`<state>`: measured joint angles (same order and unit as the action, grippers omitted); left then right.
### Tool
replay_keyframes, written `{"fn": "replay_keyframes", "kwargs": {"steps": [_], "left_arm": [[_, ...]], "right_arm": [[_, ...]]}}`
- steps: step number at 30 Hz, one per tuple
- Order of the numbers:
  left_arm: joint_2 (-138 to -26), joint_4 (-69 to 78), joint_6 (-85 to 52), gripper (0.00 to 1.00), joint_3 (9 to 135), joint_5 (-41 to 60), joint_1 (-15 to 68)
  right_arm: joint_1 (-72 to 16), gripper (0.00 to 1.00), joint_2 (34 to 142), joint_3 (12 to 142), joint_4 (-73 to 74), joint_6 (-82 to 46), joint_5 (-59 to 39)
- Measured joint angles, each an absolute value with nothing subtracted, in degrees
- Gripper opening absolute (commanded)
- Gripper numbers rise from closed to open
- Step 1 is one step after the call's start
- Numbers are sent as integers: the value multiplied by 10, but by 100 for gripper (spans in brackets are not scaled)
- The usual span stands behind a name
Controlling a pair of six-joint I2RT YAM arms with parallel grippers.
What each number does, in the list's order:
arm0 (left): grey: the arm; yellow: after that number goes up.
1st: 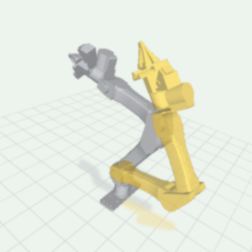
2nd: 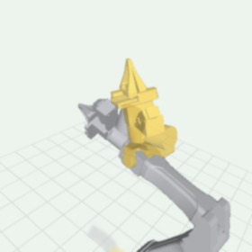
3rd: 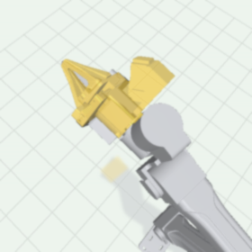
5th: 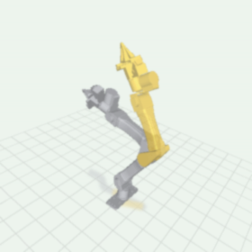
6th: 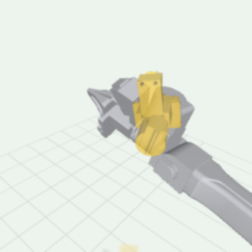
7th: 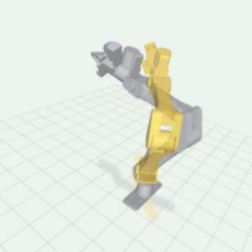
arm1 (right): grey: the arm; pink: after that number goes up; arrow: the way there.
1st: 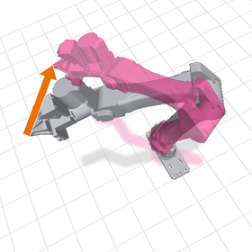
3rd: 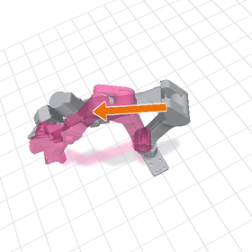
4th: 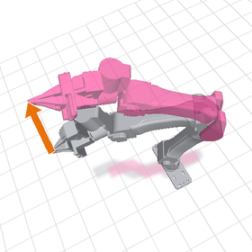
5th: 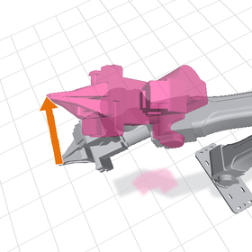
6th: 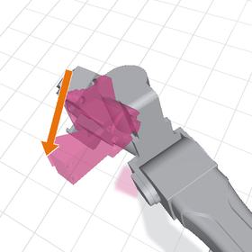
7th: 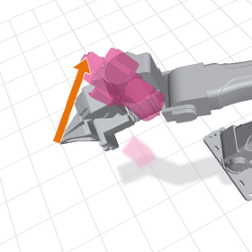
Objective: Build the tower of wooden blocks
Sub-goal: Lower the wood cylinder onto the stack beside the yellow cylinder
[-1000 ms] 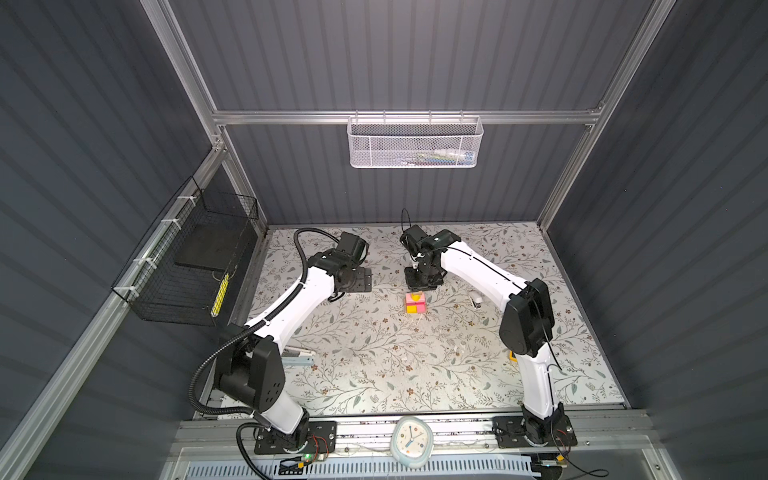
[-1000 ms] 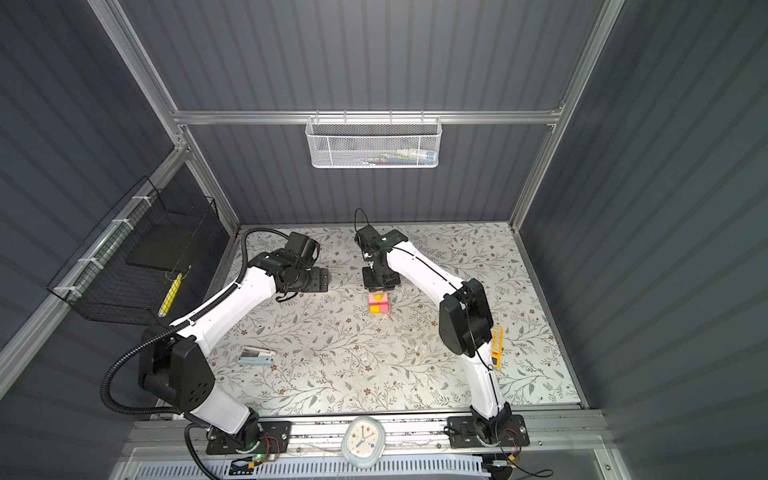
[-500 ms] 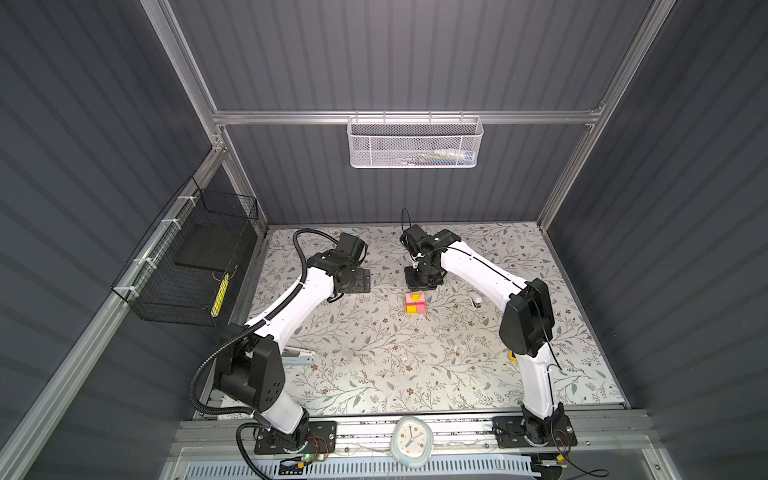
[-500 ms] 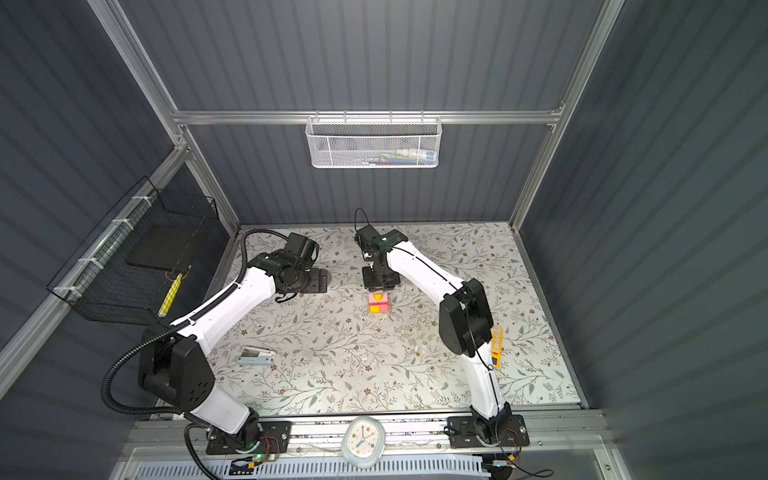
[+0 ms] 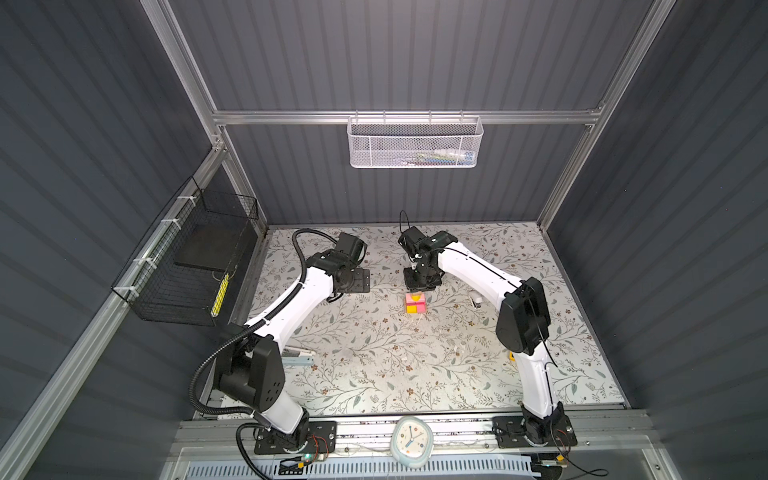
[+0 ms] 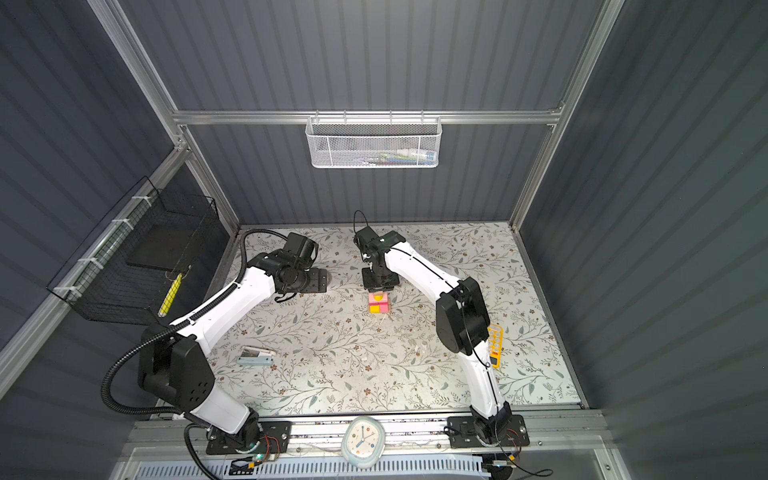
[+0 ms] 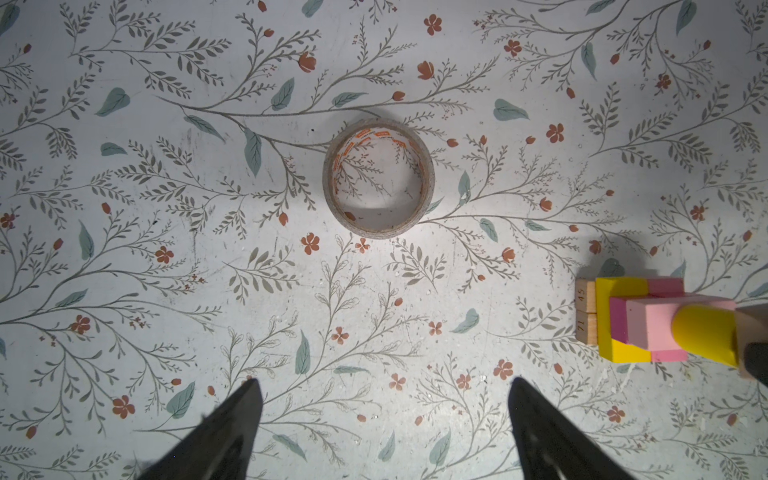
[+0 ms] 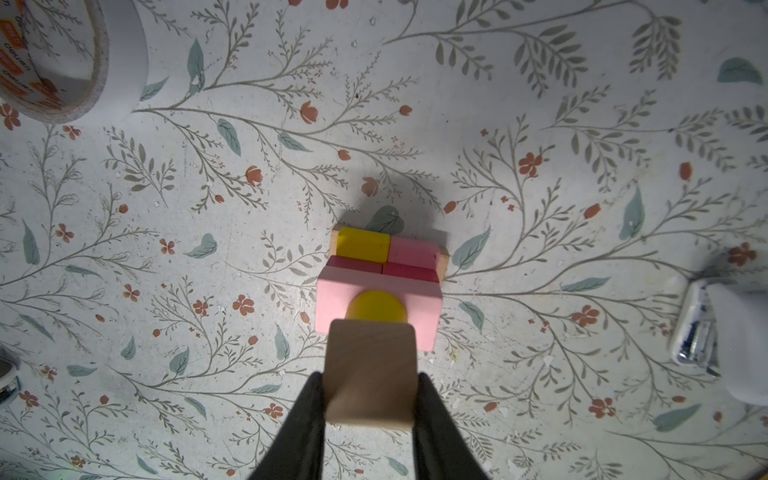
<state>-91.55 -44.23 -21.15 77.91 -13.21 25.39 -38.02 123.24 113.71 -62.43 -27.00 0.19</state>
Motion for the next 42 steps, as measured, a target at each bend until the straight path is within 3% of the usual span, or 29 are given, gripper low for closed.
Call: {"fn": "replay_keyframes", "kwargs": {"steps": [16, 32, 42], "left_arm": [[-915, -441, -211, 92, 773, -132, 254], [-915, -440, -211, 92, 771, -128, 250], [-915, -440, -211, 92, 770, -128, 250]], "right_arm": [[-380, 43, 1232, 1137, -624, -274, 4], [-380, 37, 1232, 1137, -625, -280, 4], [-380, 42, 1232, 1137, -625, -281, 4]]}}
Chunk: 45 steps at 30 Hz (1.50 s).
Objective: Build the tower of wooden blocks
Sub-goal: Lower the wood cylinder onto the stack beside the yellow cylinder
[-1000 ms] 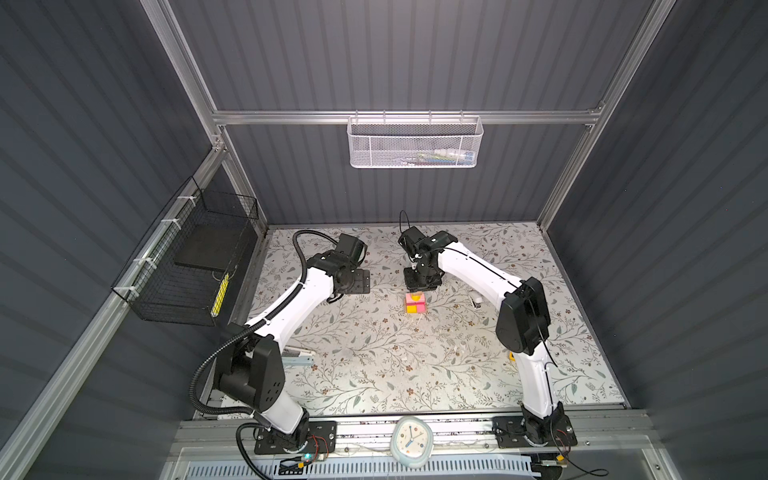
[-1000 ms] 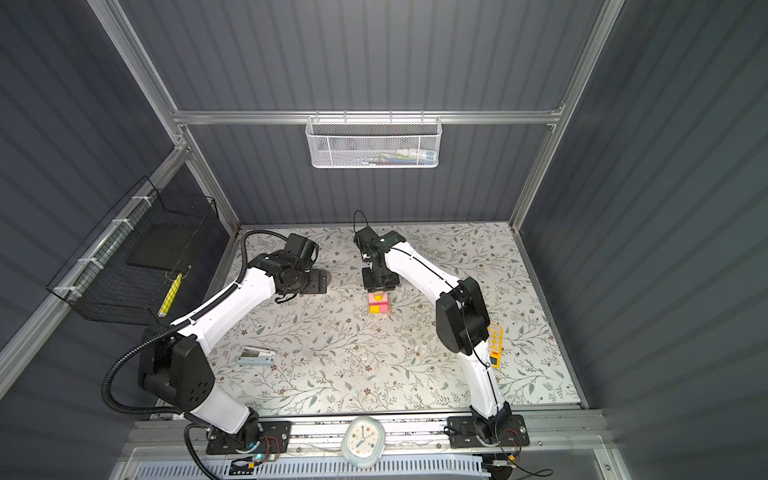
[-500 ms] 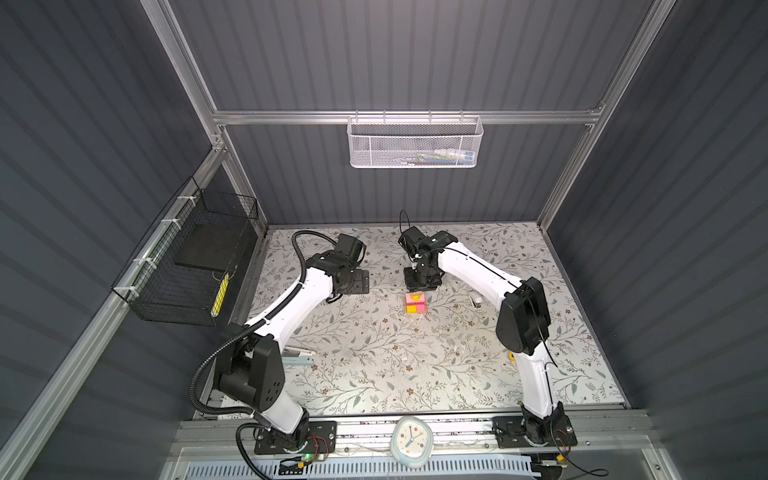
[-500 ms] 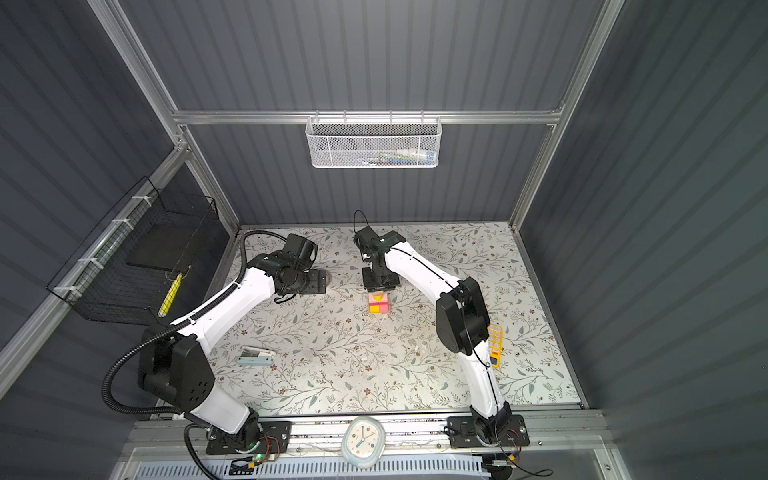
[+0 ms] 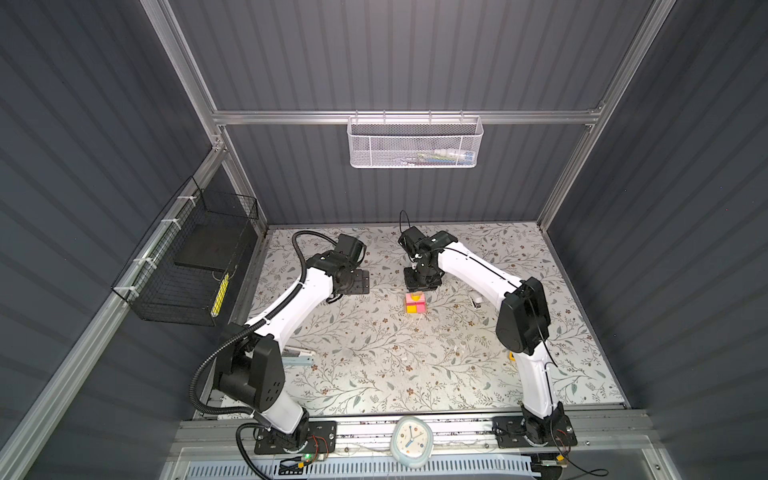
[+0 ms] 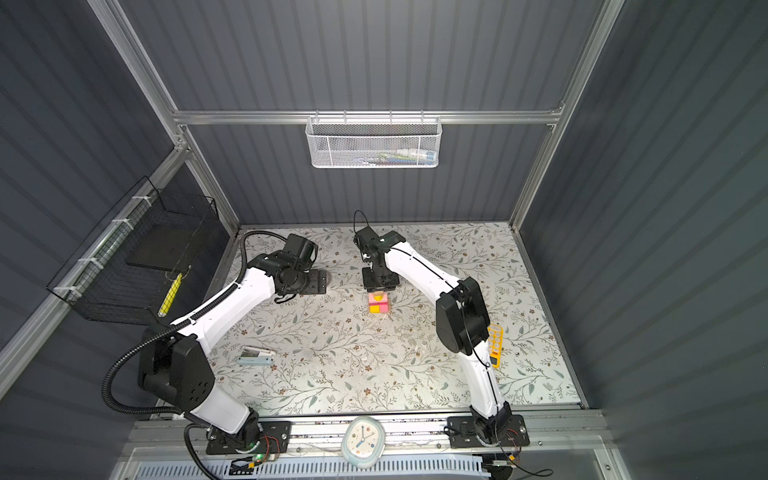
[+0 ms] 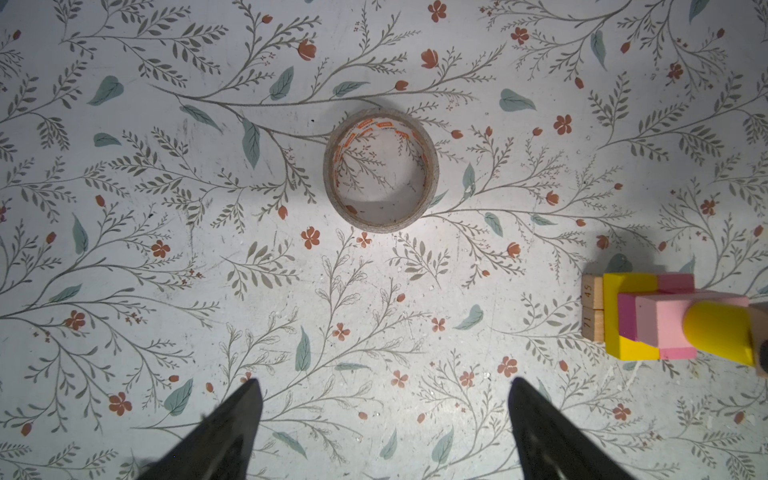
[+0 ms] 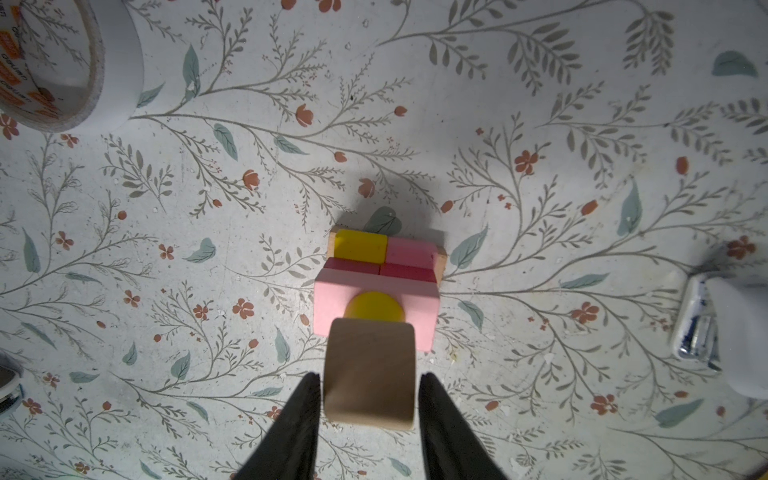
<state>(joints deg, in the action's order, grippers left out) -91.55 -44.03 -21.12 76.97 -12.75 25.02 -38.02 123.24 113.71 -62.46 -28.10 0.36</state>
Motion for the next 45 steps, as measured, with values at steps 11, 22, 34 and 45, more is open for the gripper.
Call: {"fn": "replay_keyframes", "kwargs": {"steps": [11, 22, 34, 45], "left_arm": [[-915, -440, -211, 92, 764, -125, 249], [-915, -440, -211, 92, 762, -123, 246], [-915, -440, -211, 92, 762, -119, 246], [-915, -438, -211, 92, 760, -117, 245]], "right_arm": [[-380, 38, 1232, 1137, -625, -283, 4], [-380, 44, 1232, 1137, -625, -286, 2], [-380, 40, 1232, 1137, -626, -293, 1], [-380, 43, 1232, 1137, -626, -296, 0]]}}
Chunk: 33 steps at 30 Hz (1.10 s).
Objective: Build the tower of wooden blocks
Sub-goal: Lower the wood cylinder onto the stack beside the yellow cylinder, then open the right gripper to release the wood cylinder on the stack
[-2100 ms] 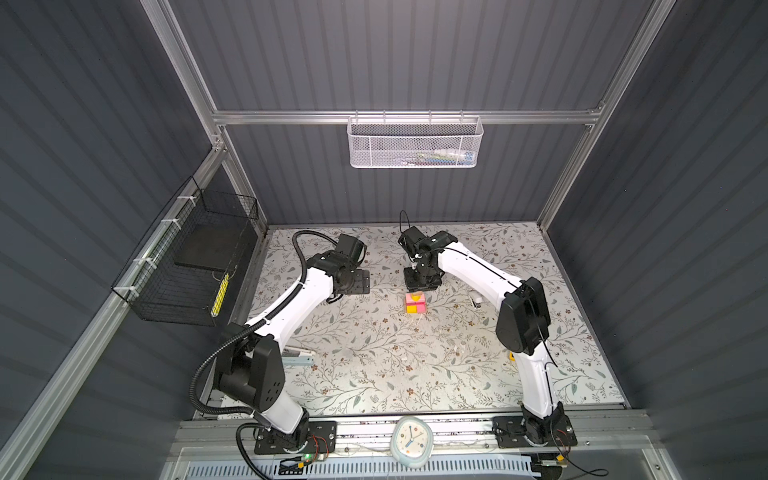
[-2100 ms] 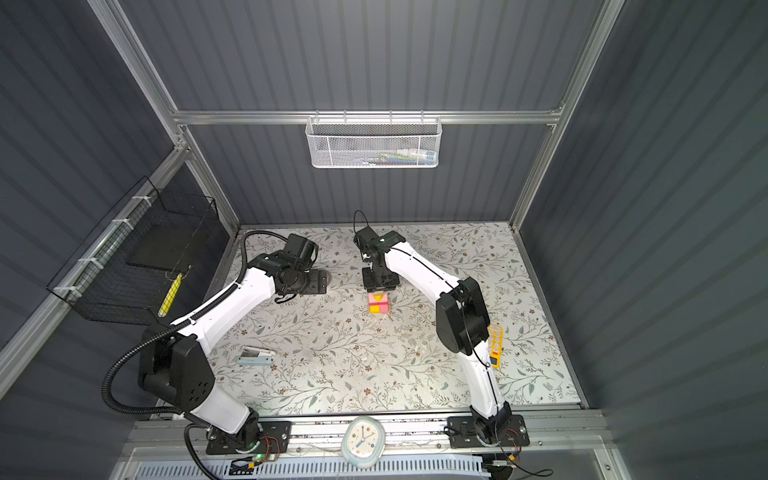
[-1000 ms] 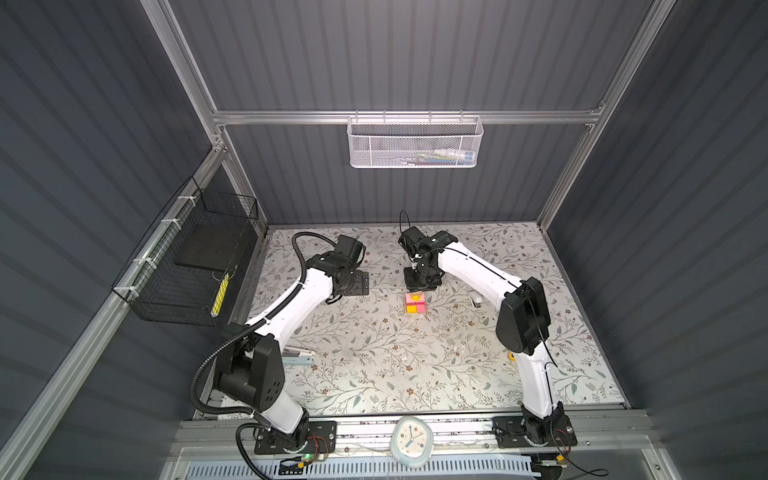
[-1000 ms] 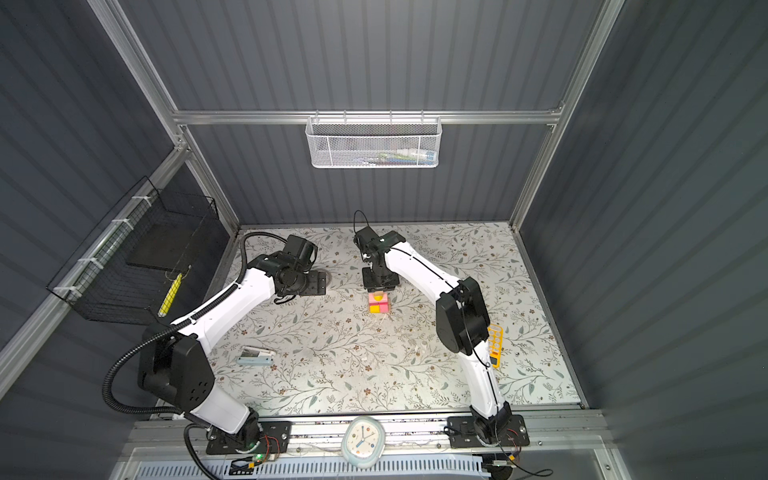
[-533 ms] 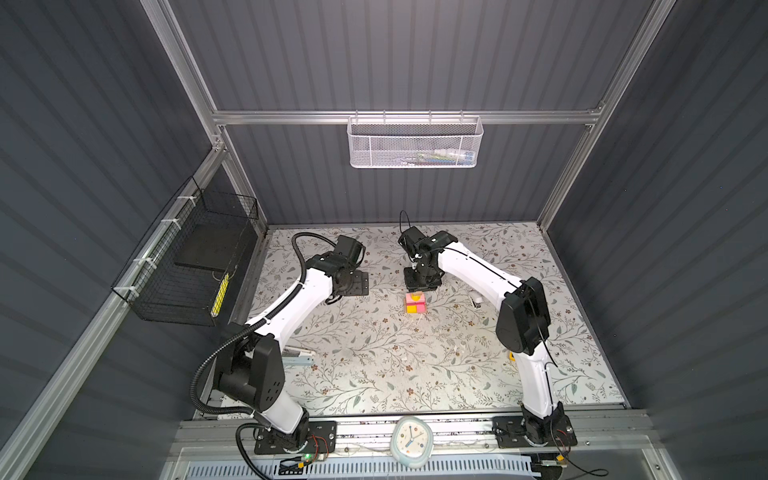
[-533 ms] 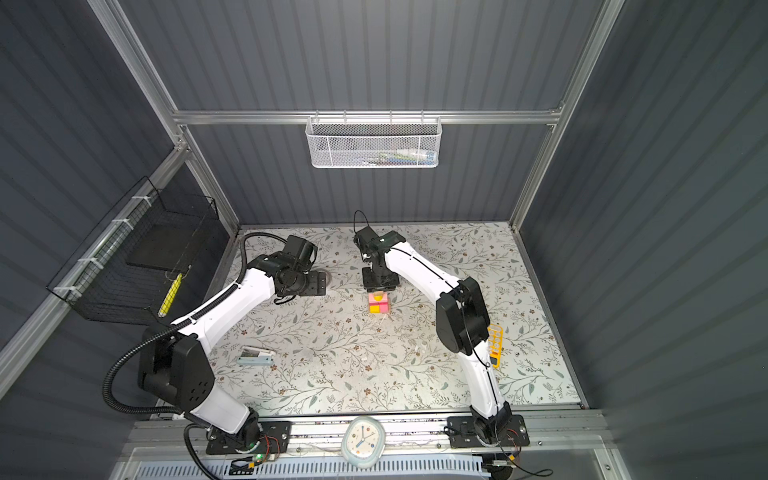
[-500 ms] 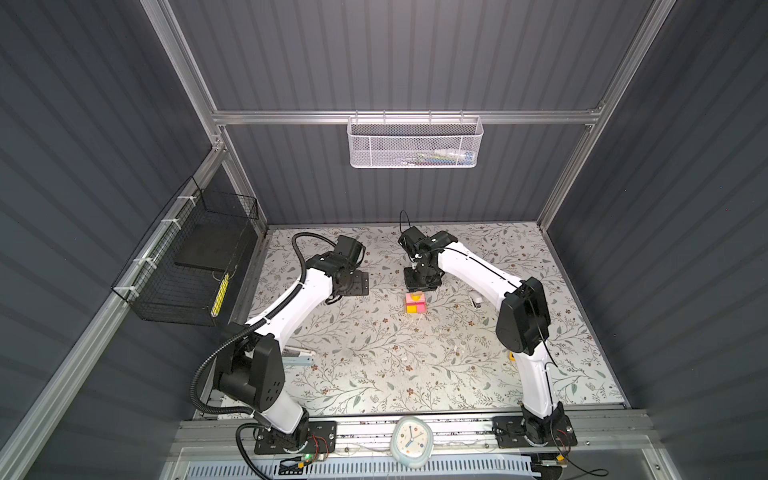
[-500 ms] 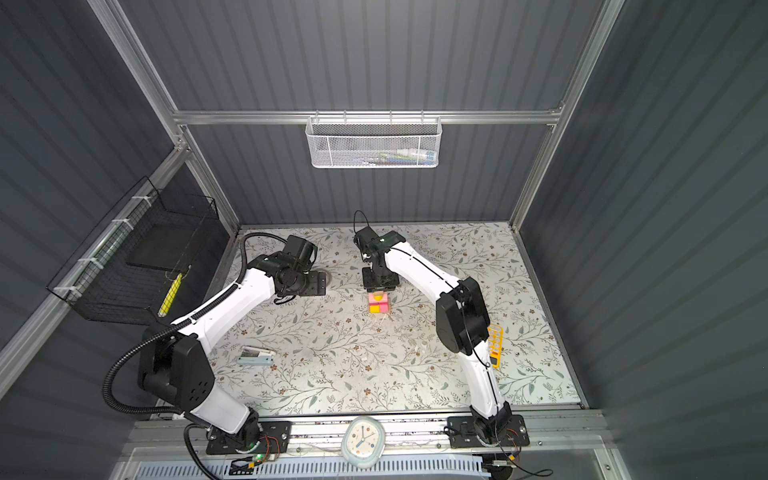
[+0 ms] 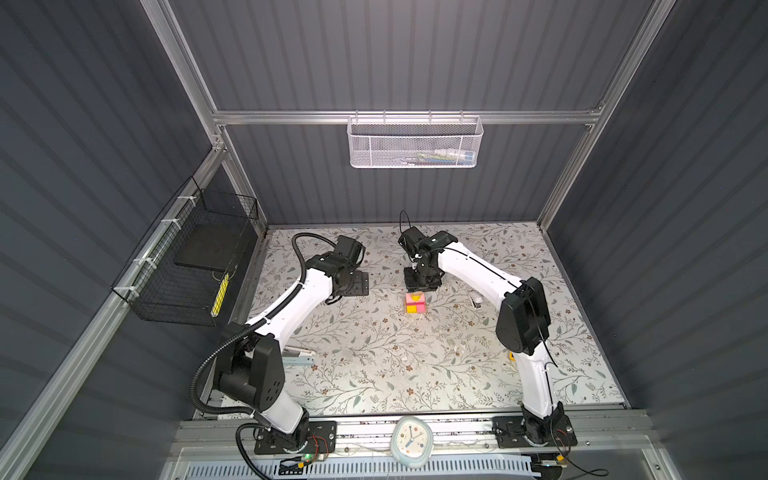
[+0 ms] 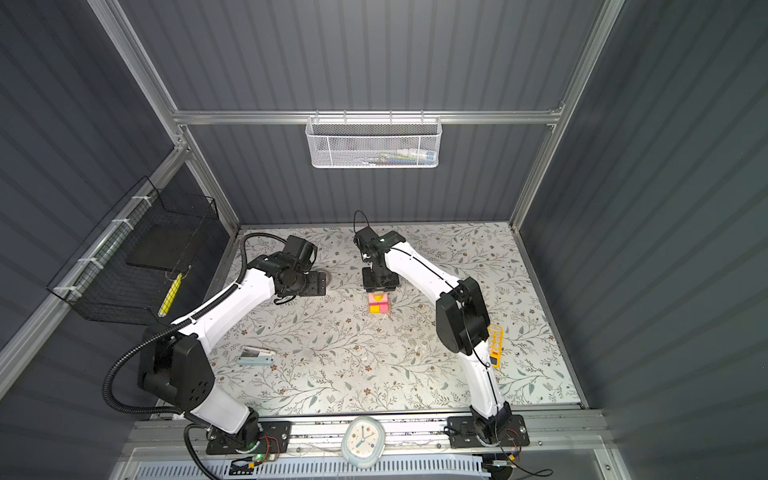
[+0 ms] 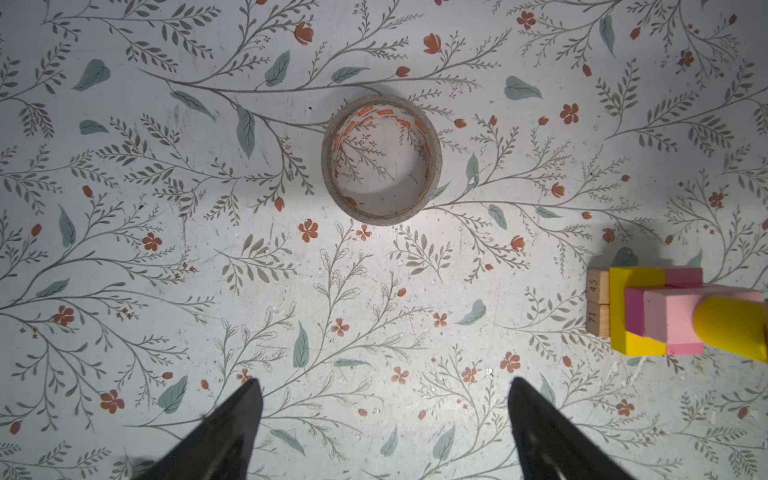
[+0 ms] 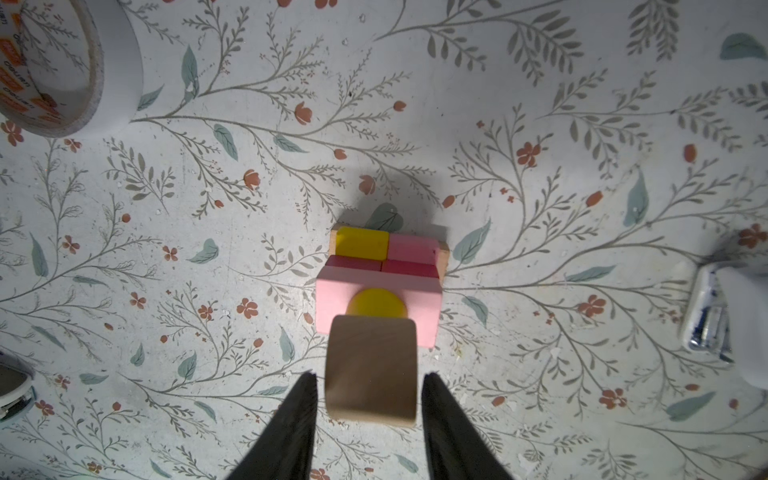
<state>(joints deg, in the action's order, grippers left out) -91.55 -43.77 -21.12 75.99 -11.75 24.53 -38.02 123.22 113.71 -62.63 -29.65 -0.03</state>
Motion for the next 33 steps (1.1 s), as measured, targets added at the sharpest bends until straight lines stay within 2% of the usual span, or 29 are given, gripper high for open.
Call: {"fn": "replay_keyframes", "kwargs": {"steps": [23, 28, 33], "left_arm": [[-915, -436, -211, 92, 753, -113, 244], [-915, -436, -211, 92, 753, -113, 244], [-915, -436, -211, 92, 752, -112, 244]], "right_arm": [[-385, 42, 1223, 1122, -626, -311, -10], [-385, 44, 1222, 1120, -626, -311, -9], [-385, 51, 1206, 1114, -626, -315, -4]]}}
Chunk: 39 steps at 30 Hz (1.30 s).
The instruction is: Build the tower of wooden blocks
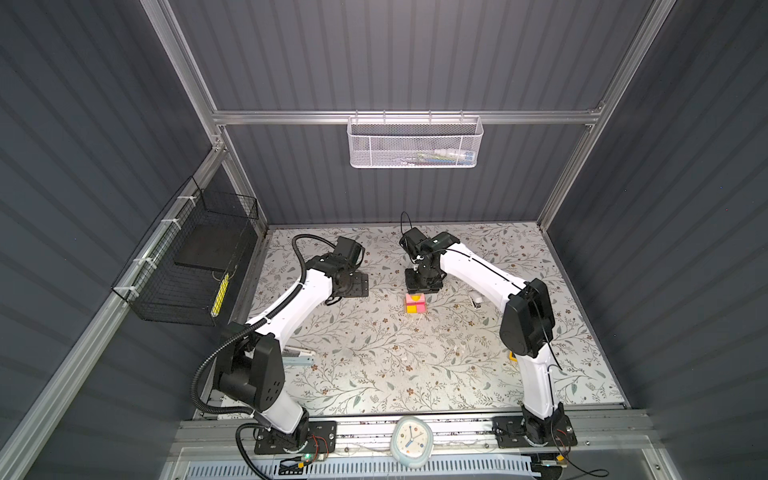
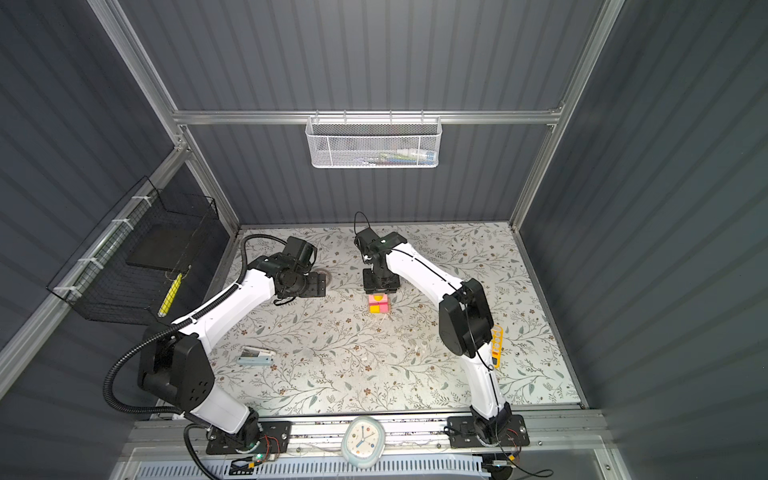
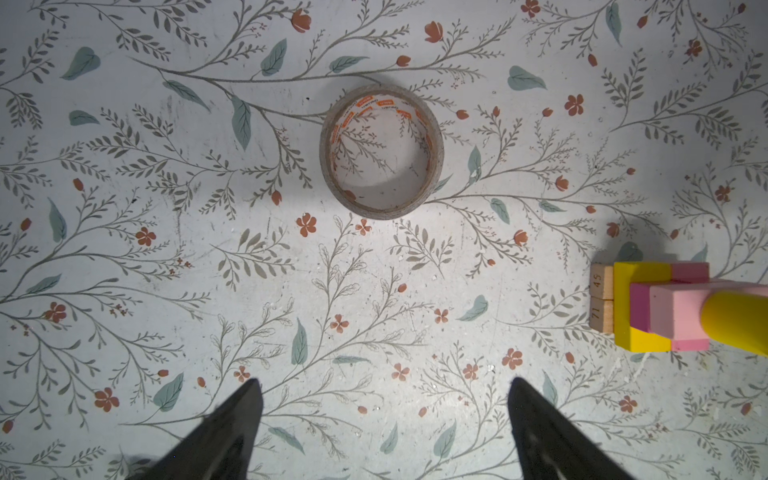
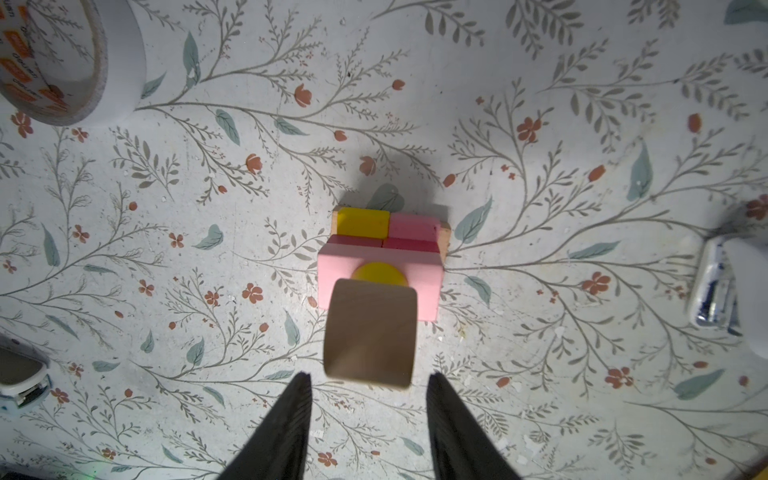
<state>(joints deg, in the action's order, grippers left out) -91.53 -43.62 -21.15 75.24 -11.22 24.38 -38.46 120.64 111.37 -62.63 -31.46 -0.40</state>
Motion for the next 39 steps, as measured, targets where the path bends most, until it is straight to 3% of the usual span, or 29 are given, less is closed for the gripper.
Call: {"fn": "replay_keyframes", "kwargs": {"steps": [8, 15, 26, 34, 39], "left_arm": [[-915, -437, -212, 92, 753, -110, 244], [-885, -448, -212, 95, 753, -116, 244], [-790, -466, -223, 100, 751, -175, 243], [-717, -440, -230, 100, 684, -285, 241], [-683, -356, -226, 100, 569, -371, 238]], "right_arm": [[-385, 67, 1159, 1106, -626, -318, 13], [-380, 99, 1080, 1069, -616, -309, 19], [-324, 99, 832, 879, -531, -290, 41], [-275, 99, 566, 616, -377, -233, 152], [-243, 99, 427, 447, -236, -175, 198]]}}
